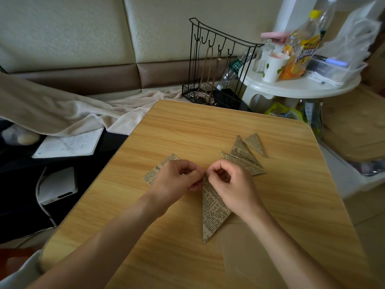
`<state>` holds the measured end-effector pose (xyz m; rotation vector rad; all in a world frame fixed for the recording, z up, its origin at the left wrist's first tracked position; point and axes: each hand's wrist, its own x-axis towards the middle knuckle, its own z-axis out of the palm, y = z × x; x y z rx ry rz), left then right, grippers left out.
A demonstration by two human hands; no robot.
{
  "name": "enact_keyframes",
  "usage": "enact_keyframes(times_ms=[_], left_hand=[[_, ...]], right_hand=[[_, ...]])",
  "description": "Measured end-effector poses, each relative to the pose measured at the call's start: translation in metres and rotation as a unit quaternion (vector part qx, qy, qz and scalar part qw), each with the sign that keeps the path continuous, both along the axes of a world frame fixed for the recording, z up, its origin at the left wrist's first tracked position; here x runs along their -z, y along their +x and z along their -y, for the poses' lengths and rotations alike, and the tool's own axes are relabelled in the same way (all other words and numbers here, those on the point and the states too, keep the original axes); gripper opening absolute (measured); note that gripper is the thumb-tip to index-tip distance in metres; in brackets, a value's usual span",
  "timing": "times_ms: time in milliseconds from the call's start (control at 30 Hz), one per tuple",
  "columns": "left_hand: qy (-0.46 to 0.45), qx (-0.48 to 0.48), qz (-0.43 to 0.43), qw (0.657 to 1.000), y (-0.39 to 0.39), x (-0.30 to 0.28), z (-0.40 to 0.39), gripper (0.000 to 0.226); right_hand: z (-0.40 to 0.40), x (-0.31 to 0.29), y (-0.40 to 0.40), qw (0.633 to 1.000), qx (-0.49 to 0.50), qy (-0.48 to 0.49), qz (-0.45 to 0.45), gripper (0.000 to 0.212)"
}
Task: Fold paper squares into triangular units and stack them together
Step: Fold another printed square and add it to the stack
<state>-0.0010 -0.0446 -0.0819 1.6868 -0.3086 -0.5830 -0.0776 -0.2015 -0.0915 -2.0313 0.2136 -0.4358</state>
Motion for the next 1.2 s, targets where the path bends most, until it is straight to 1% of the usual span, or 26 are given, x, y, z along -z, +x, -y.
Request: enact_keyframes(times_ms=[100, 267, 433, 533, 767, 900, 1100, 1167, 1200], left_hand=[[-0.006, -0.002, -0.009, 1.000, 0.0001, 0.0008, -0.0001, 0.012], [-0.013, -0.003, -0.042, 0.999, -0.0007, 0.0023, 0.0009, 0.010], [-0.017, 0.006, -0.075, 0.997, -0.0026, 0.0007, 0.0018, 0.013], [-0.021, -0.001, -0.087, 0.996, -0.0016, 0.0003, 0.0013, 0.015], [-0.039, -0.022, -0.127, 0.991, -0.0016, 0.0000, 0.0023, 0.019], [-0.046, -0.031, -0.144, 0.988, -0.0013, -0.0005, 0.0022, 0.018], [-0.083, -0.051, -0.171, 0.980, 0.0016, -0.0001, 0.0012, 0.019], [-0.080, -0.049, -0.165, 0.982, 0.0028, 0.0005, 0.0004, 0.019], [-0.073, -0.049, -0.160, 0.983, 0.0035, 0.0007, 0.0003, 0.019]], right_hand=[[-0.0014, -0.0001, -0.0005, 1.000, -0.010, 0.007, -0.010, 0.013], [-0.0013, 0.0000, -0.0001, 1.000, 0.003, -0.006, -0.020, 0.013], [-0.0015, 0.0006, 0.0005, 1.000, 0.007, -0.021, 0.000, 0.014], [-0.0008, -0.0006, 0.0003, 0.998, -0.008, -0.052, 0.021, 0.015], [-0.0008, -0.0032, -0.0025, 0.984, -0.020, -0.164, 0.072, 0.010], [-0.0024, -0.0039, -0.0047, 0.975, -0.026, -0.200, 0.091, 0.006], [-0.0021, -0.0022, -0.0040, 0.976, -0.042, -0.195, 0.089, 0.009], [-0.0011, -0.0006, -0.0035, 0.983, -0.035, -0.159, 0.081, 0.012], [-0.0005, 0.0002, -0.0029, 0.989, -0.032, -0.125, 0.069, 0.013]])
